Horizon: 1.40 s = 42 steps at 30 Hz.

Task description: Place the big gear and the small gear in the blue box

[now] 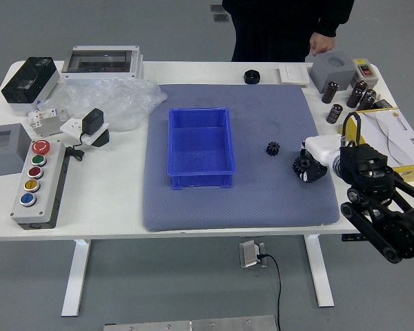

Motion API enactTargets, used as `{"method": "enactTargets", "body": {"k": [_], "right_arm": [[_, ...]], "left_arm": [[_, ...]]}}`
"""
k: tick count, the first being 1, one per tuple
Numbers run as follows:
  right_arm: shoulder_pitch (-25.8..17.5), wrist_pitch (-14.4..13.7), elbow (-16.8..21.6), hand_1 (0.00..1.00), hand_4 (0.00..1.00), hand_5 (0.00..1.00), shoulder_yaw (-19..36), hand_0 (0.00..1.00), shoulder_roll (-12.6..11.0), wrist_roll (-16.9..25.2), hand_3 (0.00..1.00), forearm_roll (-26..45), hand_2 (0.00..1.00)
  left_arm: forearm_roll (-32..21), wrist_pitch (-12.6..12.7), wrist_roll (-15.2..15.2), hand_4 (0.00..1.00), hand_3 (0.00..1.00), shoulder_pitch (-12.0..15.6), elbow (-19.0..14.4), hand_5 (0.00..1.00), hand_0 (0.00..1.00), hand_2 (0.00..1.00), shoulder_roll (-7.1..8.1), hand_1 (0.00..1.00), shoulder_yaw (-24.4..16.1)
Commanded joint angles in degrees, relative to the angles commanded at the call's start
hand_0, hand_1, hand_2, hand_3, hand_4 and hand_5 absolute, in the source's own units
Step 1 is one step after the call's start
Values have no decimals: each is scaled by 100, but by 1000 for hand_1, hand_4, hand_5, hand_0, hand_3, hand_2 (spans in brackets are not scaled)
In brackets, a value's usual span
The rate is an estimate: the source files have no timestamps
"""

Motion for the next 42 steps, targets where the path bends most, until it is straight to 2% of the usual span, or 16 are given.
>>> {"method": "enactTargets", "body": {"k": [8, 16, 20, 26, 37, 42], "right_arm": [[58, -18, 200, 465, 541, 269, 187, 613, -37, -40, 414, 0, 429], [295, 105, 804, 464, 572, 285, 348, 615, -105, -122, 405, 0, 421], [497, 172, 1078, 464, 572, 285, 330, 615, -62, -148, 405, 0, 421], [841, 226, 1193, 464, 561, 279, 187, 614, 324, -160, 404, 0, 420], [1292, 206, 709, 469, 545, 271, -158, 620, 1228, -136, 408, 0, 424], [1358, 251, 563, 472, 549, 268, -289, 622, 1454, -135, 423, 0, 429]], "left_arm": [[14, 0, 3, 680, 780, 6, 0, 366, 834, 799, 13, 800, -13], [31, -3, 6, 679, 780, 5, 0, 365, 834, 799, 41, 800, -21], [43, -6, 8, 679, 780, 7, 0, 365, 834, 799, 50, 800, -25], [80, -18, 9, 680, 780, 8, 0, 366, 834, 799, 61, 801, -33], [137, -32, 14, 679, 779, 23, 0, 365, 834, 799, 70, 800, -49], [135, -31, 10, 680, 778, 23, 0, 366, 834, 799, 71, 800, -46]]}}
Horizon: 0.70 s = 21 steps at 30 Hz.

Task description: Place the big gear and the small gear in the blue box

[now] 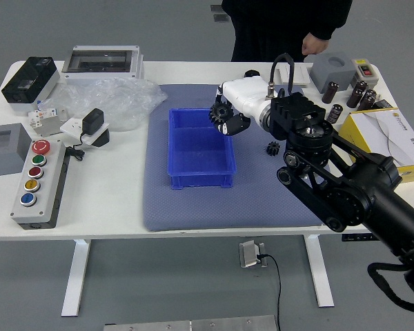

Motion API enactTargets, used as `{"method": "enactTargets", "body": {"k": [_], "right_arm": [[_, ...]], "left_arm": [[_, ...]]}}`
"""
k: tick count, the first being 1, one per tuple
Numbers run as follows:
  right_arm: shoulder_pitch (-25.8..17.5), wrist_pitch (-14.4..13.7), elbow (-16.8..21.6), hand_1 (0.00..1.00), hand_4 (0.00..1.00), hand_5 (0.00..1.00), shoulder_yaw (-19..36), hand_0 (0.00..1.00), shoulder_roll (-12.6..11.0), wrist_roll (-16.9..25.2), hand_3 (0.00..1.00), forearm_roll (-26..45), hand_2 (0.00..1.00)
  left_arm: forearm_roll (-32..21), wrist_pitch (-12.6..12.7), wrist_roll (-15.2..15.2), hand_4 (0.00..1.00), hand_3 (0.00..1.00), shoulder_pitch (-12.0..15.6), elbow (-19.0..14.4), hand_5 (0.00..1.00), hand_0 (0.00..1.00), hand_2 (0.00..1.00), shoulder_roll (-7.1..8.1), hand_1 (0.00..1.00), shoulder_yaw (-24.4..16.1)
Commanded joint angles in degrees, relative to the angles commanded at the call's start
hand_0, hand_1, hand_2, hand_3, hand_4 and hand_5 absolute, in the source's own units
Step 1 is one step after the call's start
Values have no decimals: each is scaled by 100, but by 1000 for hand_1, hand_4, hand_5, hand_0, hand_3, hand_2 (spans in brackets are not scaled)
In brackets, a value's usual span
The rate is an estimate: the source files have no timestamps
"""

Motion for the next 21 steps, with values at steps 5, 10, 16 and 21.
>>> {"method": "enactTargets", "body": {"k": [5, 10, 16, 21], "right_arm": [[13, 80, -103, 531, 651, 344, -101, 652, 136, -9, 522, 0, 479], [31, 220, -221, 633, 862, 513, -104, 742, 217, -19, 938, 0, 676], [77, 324, -331, 710, 937, 578, -37, 809, 264, -12, 998, 0, 801], [101, 361, -369, 722, 958, 597, -17, 823, 290, -10, 998, 0, 806]], "left_arm": [[-4, -2, 2, 679, 778, 2, 0, 366, 834, 799, -6, 800, 3], [-4, -3, 3, 679, 779, -1, 0, 366, 834, 799, -13, 800, 3], [2, -4, 8, 680, 779, 0, 0, 366, 834, 799, -16, 800, -3], [-7, -4, 6, 679, 778, -5, 0, 366, 834, 799, -23, 800, 2]]}}
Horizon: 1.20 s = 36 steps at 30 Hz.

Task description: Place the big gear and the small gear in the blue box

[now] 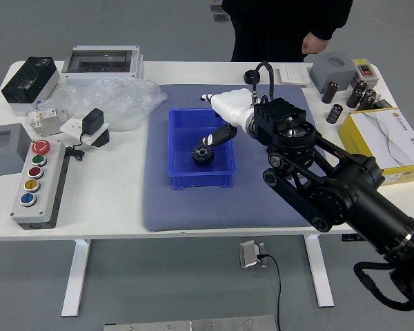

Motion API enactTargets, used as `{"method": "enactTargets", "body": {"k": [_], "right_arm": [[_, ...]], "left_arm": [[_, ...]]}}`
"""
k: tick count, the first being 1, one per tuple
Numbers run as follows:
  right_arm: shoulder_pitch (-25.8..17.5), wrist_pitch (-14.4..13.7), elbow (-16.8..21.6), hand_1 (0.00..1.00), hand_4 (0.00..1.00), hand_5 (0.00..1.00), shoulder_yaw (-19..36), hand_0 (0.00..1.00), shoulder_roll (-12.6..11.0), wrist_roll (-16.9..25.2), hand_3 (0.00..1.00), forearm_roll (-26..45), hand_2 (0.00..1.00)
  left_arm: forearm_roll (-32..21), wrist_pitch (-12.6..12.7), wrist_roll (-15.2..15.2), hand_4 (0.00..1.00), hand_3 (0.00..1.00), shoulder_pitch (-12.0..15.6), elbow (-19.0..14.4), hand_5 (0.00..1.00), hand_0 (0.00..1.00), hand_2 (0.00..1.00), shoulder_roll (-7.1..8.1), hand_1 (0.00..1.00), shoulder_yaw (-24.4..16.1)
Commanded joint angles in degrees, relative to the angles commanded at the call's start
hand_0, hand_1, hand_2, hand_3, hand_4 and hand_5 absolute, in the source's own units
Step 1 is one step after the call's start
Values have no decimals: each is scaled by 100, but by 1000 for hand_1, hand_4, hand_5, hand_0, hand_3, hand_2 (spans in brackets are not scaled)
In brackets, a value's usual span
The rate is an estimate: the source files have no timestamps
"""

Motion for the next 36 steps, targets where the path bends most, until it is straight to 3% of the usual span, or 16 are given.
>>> {"method": "enactTargets", "body": {"k": [5, 6, 11, 12, 17, 19, 36], "right_arm": [[-37, -83, 69, 722, 958, 597, 93, 823, -74, 8, 998, 0, 806], [-58, -121, 99, 675, 932, 564, 145, 790, -123, 19, 929, 0, 728], [-173, -263, 178, 675, 932, 564, 394, 790, -436, 76, 929, 0, 728], [-198, -281, 174, 643, 881, 512, 437, 756, -506, 87, 840, 0, 694], [-325, -323, 97, 643, 881, 512, 515, 756, -807, 136, 840, 0, 694], [-366, -348, 13, 632, 829, 453, 495, 739, -878, 163, 784, 0, 680], [-313, -820, -1135, 617, 792, 408, 223, 718, -882, 483, 697, 54, 665]], "left_arm": [[-14, 3, -3, 679, 778, -5, 0, 366, 834, 799, -3, 800, 3], [-21, 5, -3, 679, 779, -5, 0, 366, 834, 799, -4, 800, 6], [-51, 13, -4, 679, 779, -8, 0, 366, 834, 799, -4, 800, 14], [-57, 14, -4, 679, 779, -10, 0, 366, 834, 799, -3, 800, 16], [-75, 16, -9, 679, 779, -23, 0, 366, 834, 799, -3, 800, 25], [-79, 15, -9, 679, 779, -26, 0, 366, 834, 799, -6, 800, 29], [-62, 5, -6, 679, 779, -33, 0, 366, 834, 799, -6, 800, 41]]}}
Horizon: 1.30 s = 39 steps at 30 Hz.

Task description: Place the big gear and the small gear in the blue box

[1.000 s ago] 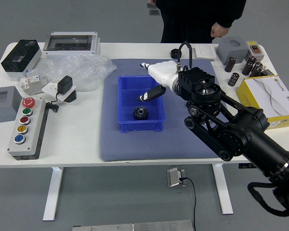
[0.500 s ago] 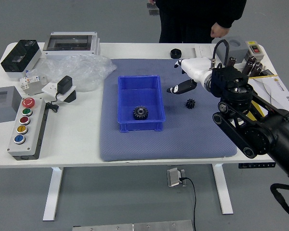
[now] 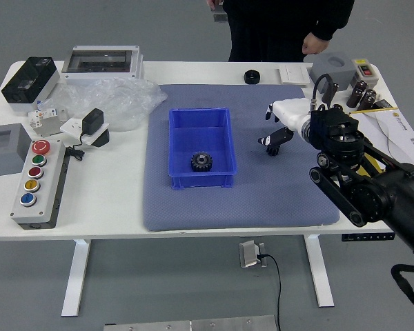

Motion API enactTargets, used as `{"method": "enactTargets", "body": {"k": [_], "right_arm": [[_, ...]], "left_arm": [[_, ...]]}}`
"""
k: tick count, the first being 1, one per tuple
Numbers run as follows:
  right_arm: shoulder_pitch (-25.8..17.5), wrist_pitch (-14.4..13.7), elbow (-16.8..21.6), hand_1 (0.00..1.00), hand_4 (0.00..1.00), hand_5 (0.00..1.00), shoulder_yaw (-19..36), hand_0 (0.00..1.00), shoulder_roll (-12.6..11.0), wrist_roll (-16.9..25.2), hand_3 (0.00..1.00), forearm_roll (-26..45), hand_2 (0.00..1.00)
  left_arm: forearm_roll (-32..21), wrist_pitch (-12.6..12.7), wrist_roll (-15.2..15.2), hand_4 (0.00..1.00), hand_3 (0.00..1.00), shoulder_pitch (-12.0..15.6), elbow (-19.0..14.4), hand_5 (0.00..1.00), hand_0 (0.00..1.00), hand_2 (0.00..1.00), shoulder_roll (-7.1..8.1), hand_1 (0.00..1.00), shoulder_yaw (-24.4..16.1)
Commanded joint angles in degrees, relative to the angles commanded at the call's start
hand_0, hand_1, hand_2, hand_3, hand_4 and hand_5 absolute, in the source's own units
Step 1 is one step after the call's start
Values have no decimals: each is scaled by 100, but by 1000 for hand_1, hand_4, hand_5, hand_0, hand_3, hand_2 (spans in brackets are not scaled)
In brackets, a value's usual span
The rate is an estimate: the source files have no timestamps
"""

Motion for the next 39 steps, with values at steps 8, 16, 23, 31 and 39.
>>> {"method": "enactTargets", "body": {"k": [8, 16, 23, 31, 39], "right_arm": [[61, -153, -444, 614, 781, 401, -67, 714, 93, 108, 678, 14, 664], [93, -162, -705, 613, 772, 393, -119, 711, 163, 127, 681, 17, 664], [103, -151, -840, 610, 760, 377, -133, 710, 200, 124, 682, 17, 663], [109, -147, -952, 610, 741, 353, -147, 706, 239, 115, 670, -9, 659], [114, -170, -1022, 602, 722, 339, -152, 700, 296, 92, 663, -54, 653]], "left_arm": [[-4, 0, -2, 679, 779, 1, 0, 366, 833, 799, -2, 800, 10], [-16, 3, -2, 678, 779, 2, 0, 365, 833, 799, -6, 800, 16], [-29, 6, -3, 678, 779, -3, 0, 364, 833, 799, -12, 800, 21], [-36, 10, -2, 678, 778, -2, 0, 365, 833, 800, -15, 800, 22], [-39, 10, -3, 679, 779, -6, 0, 365, 833, 800, -19, 800, 24]]}}
